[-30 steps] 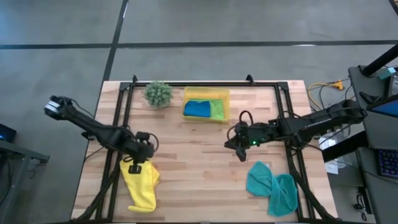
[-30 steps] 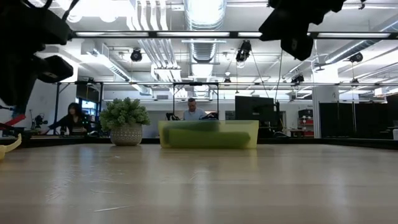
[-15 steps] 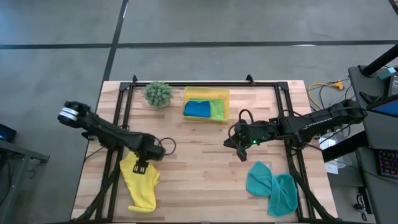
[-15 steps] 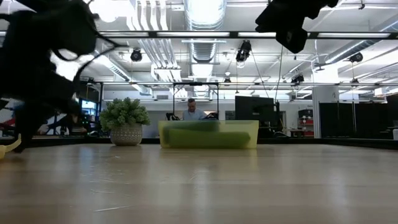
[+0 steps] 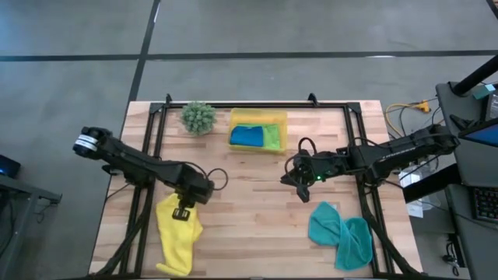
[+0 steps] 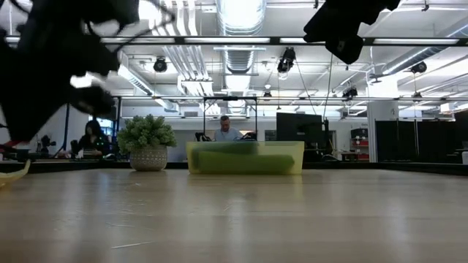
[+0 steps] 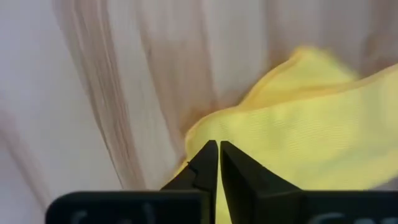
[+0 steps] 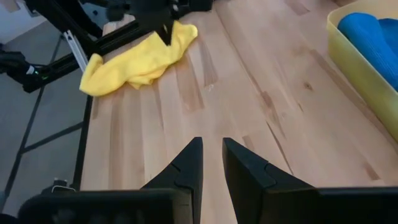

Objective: Fold microfiber towels
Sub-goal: Fold the yellow towel

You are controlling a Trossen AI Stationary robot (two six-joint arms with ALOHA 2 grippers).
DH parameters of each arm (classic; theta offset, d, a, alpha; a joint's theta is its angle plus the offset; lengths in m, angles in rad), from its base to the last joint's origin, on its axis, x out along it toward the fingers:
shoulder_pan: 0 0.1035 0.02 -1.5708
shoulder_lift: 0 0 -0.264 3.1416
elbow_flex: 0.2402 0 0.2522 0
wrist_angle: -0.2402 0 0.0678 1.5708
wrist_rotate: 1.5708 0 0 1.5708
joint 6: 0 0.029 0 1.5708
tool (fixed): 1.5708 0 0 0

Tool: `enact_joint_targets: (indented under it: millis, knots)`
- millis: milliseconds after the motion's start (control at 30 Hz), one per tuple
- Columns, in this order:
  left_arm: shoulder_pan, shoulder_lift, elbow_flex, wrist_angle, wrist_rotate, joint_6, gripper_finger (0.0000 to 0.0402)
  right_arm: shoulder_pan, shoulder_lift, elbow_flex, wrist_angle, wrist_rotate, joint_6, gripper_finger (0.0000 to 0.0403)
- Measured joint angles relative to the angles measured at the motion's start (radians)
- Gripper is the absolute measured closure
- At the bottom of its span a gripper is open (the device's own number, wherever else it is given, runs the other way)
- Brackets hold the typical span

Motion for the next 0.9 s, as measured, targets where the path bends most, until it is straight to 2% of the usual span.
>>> enact_joint_targets:
  millis: [233,400,500,667,900]
  knots:
    - [0.011,-0.09,0.112,-0.009,-0.025,-0.061,0.0401,0.0,0.002,0.0,0.076,0.0,0.031,0.0346]
    - [0.012,-0.102,0.091,-0.016,-0.096,0.015,0.0401,0.0,0.003,0.0,0.114,0.003,0.065,0.0346]
    - [0.027,-0.072,0.078,-0.017,-0.093,0.073,0.0391,0.0,0.003,-0.001,0.115,0.003,0.11,0.0346]
    - [0.046,0.005,0.073,-0.022,-0.039,0.148,0.0334,0.022,0.003,-0.001,0.115,0.003,0.172,0.0346]
    - [0.048,0.135,0.064,-0.032,-0.032,0.208,0.0245,0.075,0.003,-0.001,0.118,0.004,0.208,0.0346]
